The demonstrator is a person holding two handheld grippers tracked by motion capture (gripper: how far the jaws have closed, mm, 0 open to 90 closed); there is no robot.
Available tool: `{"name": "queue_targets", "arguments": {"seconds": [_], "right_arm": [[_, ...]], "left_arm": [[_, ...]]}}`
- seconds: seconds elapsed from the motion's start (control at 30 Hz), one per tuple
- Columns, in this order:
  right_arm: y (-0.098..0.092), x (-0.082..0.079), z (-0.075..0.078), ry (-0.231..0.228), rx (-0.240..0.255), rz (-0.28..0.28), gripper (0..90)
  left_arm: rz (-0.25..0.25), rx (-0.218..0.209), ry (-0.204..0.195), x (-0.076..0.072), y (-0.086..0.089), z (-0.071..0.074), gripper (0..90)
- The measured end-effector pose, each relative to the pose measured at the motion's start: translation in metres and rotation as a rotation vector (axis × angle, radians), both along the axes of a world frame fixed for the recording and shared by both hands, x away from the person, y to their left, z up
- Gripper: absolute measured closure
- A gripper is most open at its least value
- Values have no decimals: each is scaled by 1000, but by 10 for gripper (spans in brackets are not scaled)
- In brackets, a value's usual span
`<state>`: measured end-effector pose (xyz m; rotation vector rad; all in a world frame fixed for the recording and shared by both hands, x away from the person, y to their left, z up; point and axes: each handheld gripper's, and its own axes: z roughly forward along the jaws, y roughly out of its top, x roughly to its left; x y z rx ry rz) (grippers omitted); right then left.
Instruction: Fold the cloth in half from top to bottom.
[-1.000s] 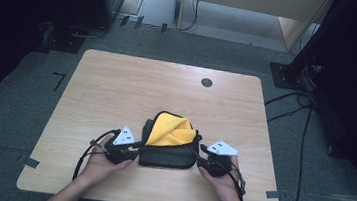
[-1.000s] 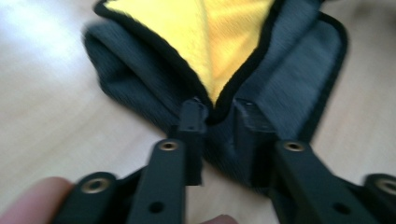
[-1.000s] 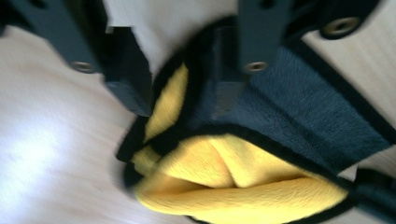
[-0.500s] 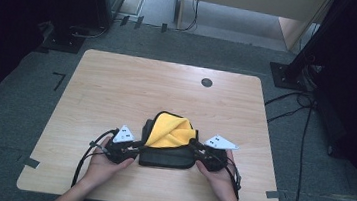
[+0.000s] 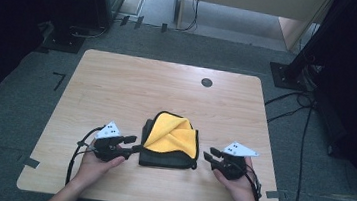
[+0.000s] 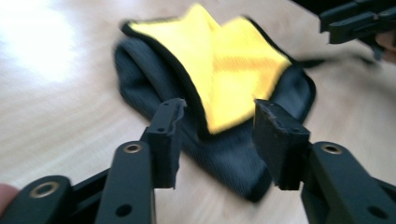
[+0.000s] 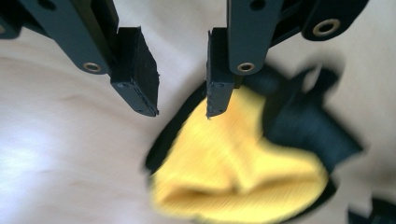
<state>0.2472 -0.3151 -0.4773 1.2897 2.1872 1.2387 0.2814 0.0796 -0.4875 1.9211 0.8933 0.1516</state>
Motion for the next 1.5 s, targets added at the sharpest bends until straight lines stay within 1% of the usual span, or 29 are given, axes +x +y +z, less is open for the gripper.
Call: {"name": "queue_targets", "arguments": {"seconds": [0.03,0.1,0.13,0.17,0.2,0.27,0.3,0.33,0.37,0.4,0.43,0.47,0.53,0.6,0.67,0.73,0.8,0.87,0.97,1.0,1.07,1.13,1.2,1.27,1.3,1.37,1.4,1.47,1.5], "right_arm": [[2,3,2,-7,22,-30,626],[9,8,4,-23,46,-81,576],[17,11,2,-22,48,-91,556],[24,12,0,-21,31,-83,541],[32,12,-3,-17,9,-60,522],[43,10,-11,-12,-47,-6,488],[46,9,-15,-4,-81,11,476],[48,8,-20,8,-110,26,470],[48,8,-23,20,-135,28,462],[47,8,-24,30,-136,18,459],[44,11,-23,32,-115,9,461],[42,15,-18,28,-79,-12,476],[42,26,-5,1,-34,-49,538],[50,43,6,-21,-4,-47,572],[63,66,13,-6,14,-21,590],[79,90,16,2,-6,-23,616],[94,111,15,11,-23,-15,630],[112,133,10,29,-45,-8,633],[131,155,-1,57,-93,-11,637],[136,160,-6,65,-103,-3,635],[143,166,-15,78,-132,18,633],[148,168,-23,91,-175,33,593],[153,169,-31,92,-230,27,564],[152,169,-32,95,-192,12,604],[152,168,-33,96,-184,5,648],[155,166,-31,104,-188,24,805],[157,165,-31,105,-195,34,842],[161,162,-28,81,-263,29,866],[162,159,-26,68,-261,25,868]], "left_arm": [[28,11,-3,1,-4,-1,515],[55,32,4,3,-11,-4,504],[62,61,9,3,-14,-7,504],[67,96,7,2,-18,-9,504],[61,126,-6,0,-20,-12,504],[28,191,-26,-6,-23,-16,503],[22,226,-38,-8,-24,-19,501],[16,248,-44,-10,-24,-21,501],[6,259,-38,-11,-23,-23,503],[2,262,-33,-11,-23,-25,507],[-3,260,-30,-11,-22,-26,508],[-1,241,-30,-10,-20,-25,507],[0,185,-14,-9,-18,-21,501],[13,130,-1,-7,-15,-18,492],[39,98,-8,-6,-16,-14,487],[51,78,-13,-5,-19,-12,487],[60,104,-26,-3,-24,-14,488],[70,133,-13,-2,-27,-19,502],[69,155,4,0,-29,-25,508],[69,153,5,-1,-29,-25,511],[69,163,14,0,-28,-25,513],[67,171,29,0,-28,-27,513],[67,171,30,0,-29,-27,518],[65,180,29,-1,-30,-27,527],[66,182,26,-1,-30,-27,531],[65,183,23,-1,-31,-28,538],[65,183,22,-1,-31,-28,541],[62,185,22,-2,-30,-27,543],[64,182,21,-2,-30,-27,546]]}}
